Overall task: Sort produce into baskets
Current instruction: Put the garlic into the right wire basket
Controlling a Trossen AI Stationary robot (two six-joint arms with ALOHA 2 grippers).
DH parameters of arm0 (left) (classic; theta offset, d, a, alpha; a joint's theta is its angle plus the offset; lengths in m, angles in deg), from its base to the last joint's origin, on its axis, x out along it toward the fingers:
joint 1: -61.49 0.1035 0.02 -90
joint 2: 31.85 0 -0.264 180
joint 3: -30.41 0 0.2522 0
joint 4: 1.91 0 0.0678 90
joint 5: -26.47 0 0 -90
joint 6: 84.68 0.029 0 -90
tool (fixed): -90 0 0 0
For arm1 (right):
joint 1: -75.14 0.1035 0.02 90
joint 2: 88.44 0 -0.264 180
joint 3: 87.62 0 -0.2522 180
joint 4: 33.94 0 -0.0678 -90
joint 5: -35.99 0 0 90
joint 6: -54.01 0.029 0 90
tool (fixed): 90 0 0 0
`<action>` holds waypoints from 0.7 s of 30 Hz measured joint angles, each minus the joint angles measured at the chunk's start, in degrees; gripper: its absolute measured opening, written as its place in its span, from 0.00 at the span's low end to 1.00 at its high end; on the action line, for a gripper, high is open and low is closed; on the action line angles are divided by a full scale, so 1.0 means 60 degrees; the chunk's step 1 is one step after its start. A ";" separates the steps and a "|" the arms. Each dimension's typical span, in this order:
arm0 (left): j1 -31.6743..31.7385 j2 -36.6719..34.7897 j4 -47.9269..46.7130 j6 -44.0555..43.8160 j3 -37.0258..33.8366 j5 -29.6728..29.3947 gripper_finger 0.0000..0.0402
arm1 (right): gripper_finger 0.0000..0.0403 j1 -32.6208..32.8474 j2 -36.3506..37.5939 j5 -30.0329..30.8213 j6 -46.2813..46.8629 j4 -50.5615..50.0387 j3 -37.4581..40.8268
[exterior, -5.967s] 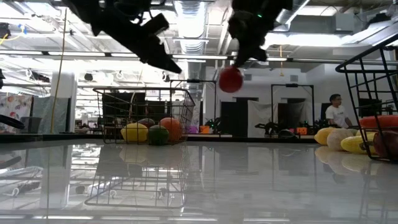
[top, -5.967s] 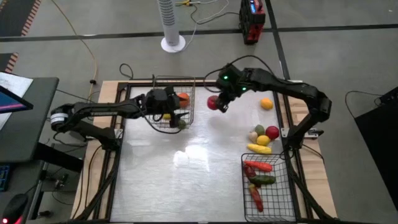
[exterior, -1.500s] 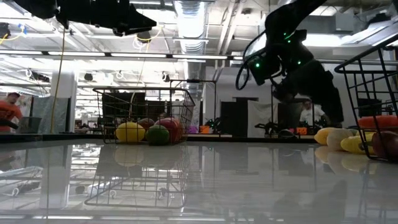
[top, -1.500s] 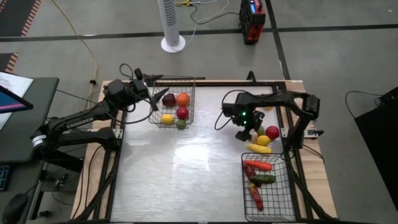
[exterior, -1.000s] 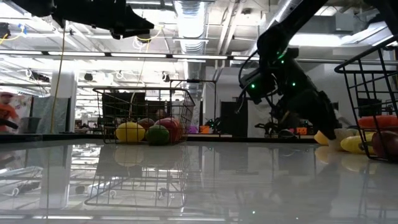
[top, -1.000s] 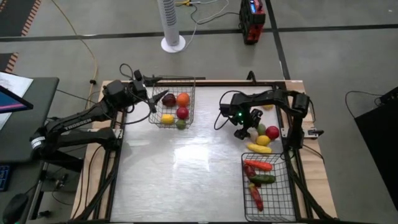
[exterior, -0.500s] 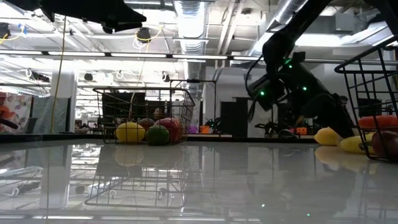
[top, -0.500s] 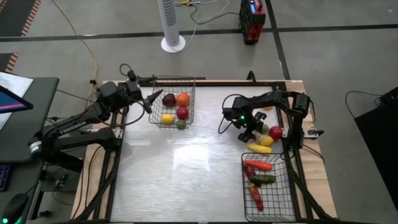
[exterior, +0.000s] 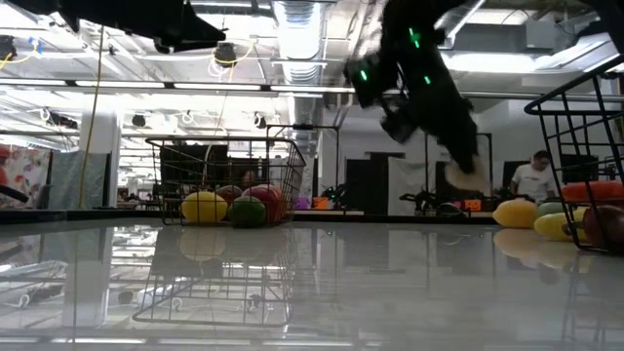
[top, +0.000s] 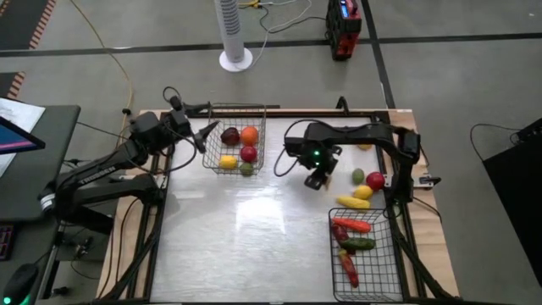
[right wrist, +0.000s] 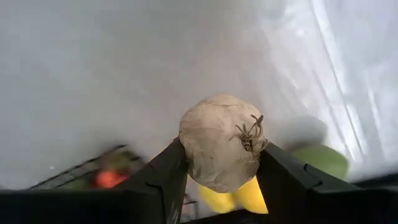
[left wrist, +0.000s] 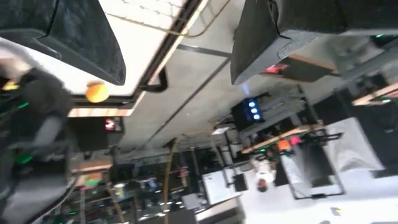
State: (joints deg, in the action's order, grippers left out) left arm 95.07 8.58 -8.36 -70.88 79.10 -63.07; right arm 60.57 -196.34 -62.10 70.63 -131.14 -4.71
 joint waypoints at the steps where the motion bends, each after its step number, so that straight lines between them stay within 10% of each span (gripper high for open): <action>1: 0.0000 -0.0102 -0.0123 0.0015 0.0000 -0.0134 0.69 | 0.49 0.0125 0.0000 -0.0143 0.0002 -0.0085 -0.0312; 11: 0.0004 -0.1523 -0.0942 -0.0653 0.0000 -0.0330 0.69 | 0.50 0.2041 0.0479 -0.1936 0.1719 -0.1019 -0.2262; 21: 0.0000 -0.1685 -0.1342 -0.1240 0.0000 0.1362 0.69 | 0.50 0.4168 0.1513 -0.1379 0.5114 -0.1099 -0.1397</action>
State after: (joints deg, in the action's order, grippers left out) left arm 95.07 -1.53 -16.41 -78.32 79.10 -54.90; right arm 85.57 -187.26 -70.37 101.31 -137.73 -13.10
